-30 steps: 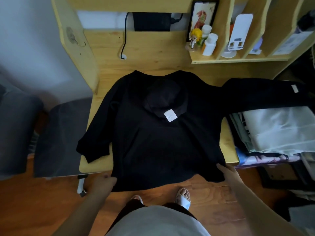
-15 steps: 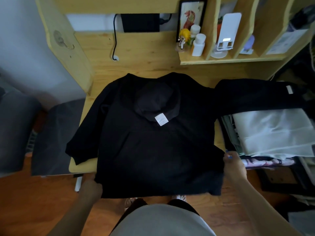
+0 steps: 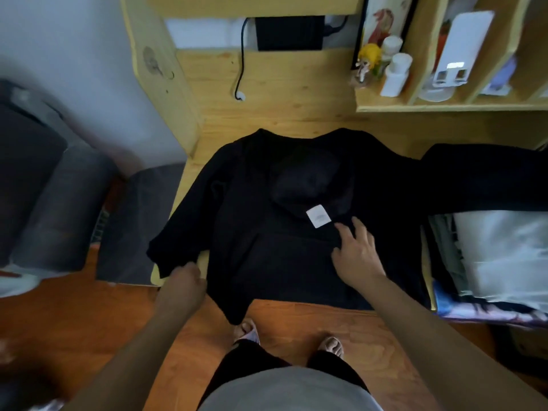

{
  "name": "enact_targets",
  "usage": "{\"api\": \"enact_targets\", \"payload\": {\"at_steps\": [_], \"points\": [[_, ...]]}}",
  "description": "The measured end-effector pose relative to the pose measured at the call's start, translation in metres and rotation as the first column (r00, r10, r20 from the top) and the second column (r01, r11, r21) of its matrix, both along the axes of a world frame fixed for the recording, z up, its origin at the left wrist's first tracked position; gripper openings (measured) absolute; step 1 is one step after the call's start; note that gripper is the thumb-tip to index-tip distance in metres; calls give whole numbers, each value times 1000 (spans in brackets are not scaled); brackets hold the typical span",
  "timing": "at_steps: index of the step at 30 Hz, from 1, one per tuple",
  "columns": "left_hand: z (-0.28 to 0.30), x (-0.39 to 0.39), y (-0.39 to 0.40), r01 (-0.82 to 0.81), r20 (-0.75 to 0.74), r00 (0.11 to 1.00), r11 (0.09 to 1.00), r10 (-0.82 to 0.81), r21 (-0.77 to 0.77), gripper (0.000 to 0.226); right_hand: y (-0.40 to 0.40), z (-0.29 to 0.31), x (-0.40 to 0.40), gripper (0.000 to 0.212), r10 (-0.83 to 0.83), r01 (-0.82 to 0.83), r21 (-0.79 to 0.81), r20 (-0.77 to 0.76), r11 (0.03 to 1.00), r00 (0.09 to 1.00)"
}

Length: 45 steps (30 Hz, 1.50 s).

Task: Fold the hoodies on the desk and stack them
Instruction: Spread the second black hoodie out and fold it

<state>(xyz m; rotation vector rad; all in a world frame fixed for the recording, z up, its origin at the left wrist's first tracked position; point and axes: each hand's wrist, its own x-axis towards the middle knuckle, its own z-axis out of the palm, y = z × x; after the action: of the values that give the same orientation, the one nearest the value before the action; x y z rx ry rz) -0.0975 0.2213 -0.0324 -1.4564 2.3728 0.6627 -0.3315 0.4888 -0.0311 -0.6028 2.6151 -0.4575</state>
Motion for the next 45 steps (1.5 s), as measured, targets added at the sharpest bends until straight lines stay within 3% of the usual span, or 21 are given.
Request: {"api": "enact_targets", "payload": {"at_steps": [2,4,6,9,11,16,20,22,24,26,28,30,32,36,38,41,43,45], "points": [[-8,-2,-20,63,-84,993,976,-82,-207,30,-32,-7,-6,73,64,-71,46,136,996,989],[-16,-9,-42,213,-12,973,915,-231,-344,57,-54,-17,-9,79,79,-101,129,168,986,983],[-28,-17,-67,358,111,934,900,-340,-249,69,-70,-30,-12,81,21,-62,227,180,972,984],[-51,-21,-86,494,203,861,863,-467,-110,68,-63,-47,-12,85,-56,-30,375,217,927,974],[-61,-27,-103,491,220,856,870,-469,-56,70,-62,-59,-14,83,-45,-35,419,181,907,982],[-74,-67,-140,413,299,886,897,-355,-159,74,-90,-73,-68,72,30,-75,395,119,916,992],[-70,-103,-146,433,344,867,886,-359,-165,76,-114,-78,-114,72,92,-118,317,95,941,991],[-66,-114,-134,421,279,889,889,-364,-183,77,-108,-76,-125,73,142,-161,281,86,946,986],[-65,-126,-124,386,67,921,881,-383,-275,73,-86,-76,-126,71,149,-162,300,65,940,987],[-66,-143,-122,398,-114,872,825,-476,-400,72,-60,-81,-120,70,108,-111,359,30,927,994],[-64,-164,-126,498,-108,825,804,-554,-323,73,-41,-87,-114,71,67,-60,397,-3,916,998],[-73,-177,-137,551,51,834,829,-549,-97,68,-30,-89,-111,73,46,-36,392,-17,919,999],[-82,-180,-153,516,169,844,857,-509,2,60,-21,-89,-104,78,51,-36,388,-31,921,998],[-75,-192,-176,416,199,891,909,-407,-2,53,-11,-94,-88,85,75,-51,404,-44,913,996],[-68,-201,-162,415,217,897,903,-386,-107,50,-12,-95,-87,85,66,-42,398,-48,916,997],[-62,-219,-127,337,11,935,879,-354,-336,32,-12,-97,-89,86,68,-38,391,-62,919,996],[-59,-236,-119,155,-131,972,954,-194,-257,38,-11,-97,-90,87,62,-36,395,-54,918,997],[-54,-254,-125,-117,-135,985,992,110,-43,53,-14,-94,-91,83,31,-19,382,-25,924,999]]}}
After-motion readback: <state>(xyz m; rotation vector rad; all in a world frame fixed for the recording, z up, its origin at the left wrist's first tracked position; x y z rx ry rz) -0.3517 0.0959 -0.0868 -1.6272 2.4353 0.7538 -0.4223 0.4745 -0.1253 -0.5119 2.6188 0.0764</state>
